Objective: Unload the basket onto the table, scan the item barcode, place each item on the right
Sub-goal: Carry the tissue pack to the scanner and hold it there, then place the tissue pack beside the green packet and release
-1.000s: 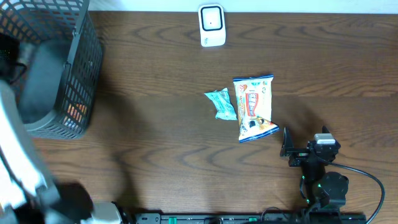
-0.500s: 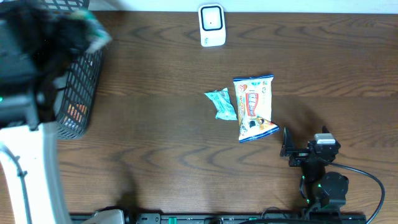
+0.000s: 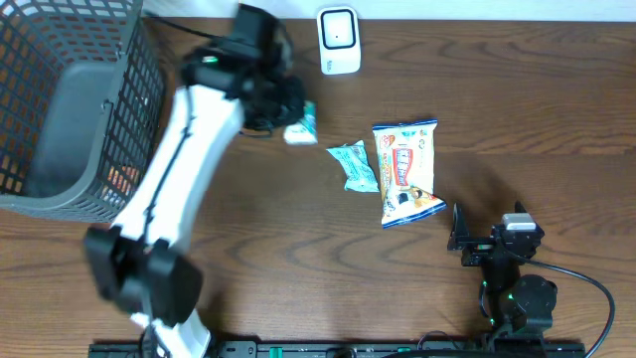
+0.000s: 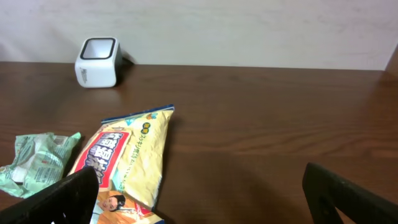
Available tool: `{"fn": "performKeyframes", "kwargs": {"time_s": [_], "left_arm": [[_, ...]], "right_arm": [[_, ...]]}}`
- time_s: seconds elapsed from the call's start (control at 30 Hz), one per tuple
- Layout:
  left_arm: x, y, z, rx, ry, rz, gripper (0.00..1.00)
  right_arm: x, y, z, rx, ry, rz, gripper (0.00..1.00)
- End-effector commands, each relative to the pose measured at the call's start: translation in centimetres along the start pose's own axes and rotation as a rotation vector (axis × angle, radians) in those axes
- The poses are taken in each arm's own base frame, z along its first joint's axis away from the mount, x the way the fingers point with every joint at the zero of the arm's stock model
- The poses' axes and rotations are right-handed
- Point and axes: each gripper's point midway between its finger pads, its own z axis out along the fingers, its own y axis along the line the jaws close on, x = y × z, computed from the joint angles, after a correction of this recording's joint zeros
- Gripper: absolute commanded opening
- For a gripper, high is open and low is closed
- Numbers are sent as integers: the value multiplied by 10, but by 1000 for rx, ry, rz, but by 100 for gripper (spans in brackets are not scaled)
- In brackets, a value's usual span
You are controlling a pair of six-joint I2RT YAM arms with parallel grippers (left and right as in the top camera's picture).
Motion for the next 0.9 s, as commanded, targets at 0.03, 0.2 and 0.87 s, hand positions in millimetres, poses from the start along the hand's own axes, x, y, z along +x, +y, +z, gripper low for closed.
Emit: {"fn": "performKeyframes", "kwargs": {"time_s": [0.03, 0.2, 0.87], "left_arm": [[15, 12, 49, -107, 104, 23, 7], [36, 21, 96, -162, 226, -3, 8], [52, -16, 172, -25, 293, 3, 9]], "right_arm": [[1, -1, 0, 5, 1, 11, 99], [1, -1, 0, 5, 1, 11, 99], [1, -1, 0, 5, 1, 11, 99]]}}
